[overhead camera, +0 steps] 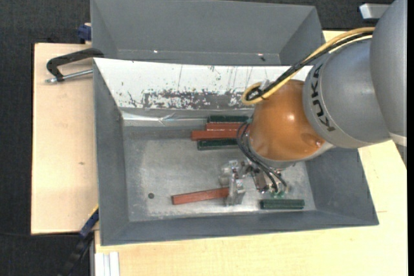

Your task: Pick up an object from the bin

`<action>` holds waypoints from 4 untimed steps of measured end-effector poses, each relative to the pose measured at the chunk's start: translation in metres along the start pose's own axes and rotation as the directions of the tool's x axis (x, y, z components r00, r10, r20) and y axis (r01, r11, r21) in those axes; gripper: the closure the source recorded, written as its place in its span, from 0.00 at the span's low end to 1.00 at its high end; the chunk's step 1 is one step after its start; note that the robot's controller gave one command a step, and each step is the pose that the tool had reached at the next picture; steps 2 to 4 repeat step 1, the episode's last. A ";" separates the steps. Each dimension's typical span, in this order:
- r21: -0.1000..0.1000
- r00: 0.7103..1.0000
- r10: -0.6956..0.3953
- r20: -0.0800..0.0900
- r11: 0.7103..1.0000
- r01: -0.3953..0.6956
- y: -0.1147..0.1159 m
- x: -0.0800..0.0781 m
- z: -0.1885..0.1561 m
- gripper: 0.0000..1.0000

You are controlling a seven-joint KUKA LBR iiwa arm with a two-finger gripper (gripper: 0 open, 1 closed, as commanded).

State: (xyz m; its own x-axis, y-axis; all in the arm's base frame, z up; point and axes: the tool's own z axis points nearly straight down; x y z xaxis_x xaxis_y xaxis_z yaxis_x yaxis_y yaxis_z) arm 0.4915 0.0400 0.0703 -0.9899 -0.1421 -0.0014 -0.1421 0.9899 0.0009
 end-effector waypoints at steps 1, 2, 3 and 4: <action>0.001 0.998 -0.068 0.003 0.998 0.068 0.007 -0.010 -0.141 1.00; 0.001 0.998 -0.068 0.003 0.998 0.068 0.007 -0.010 -0.141 1.00; 0.001 0.998 -0.068 0.003 0.998 0.068 0.007 -0.010 -0.141 1.00; 0.001 0.998 -0.068 0.003 0.998 0.068 0.007 -0.010 -0.141 1.00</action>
Offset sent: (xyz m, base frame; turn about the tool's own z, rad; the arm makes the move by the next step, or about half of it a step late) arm 0.0000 0.0000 0.0000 0.0000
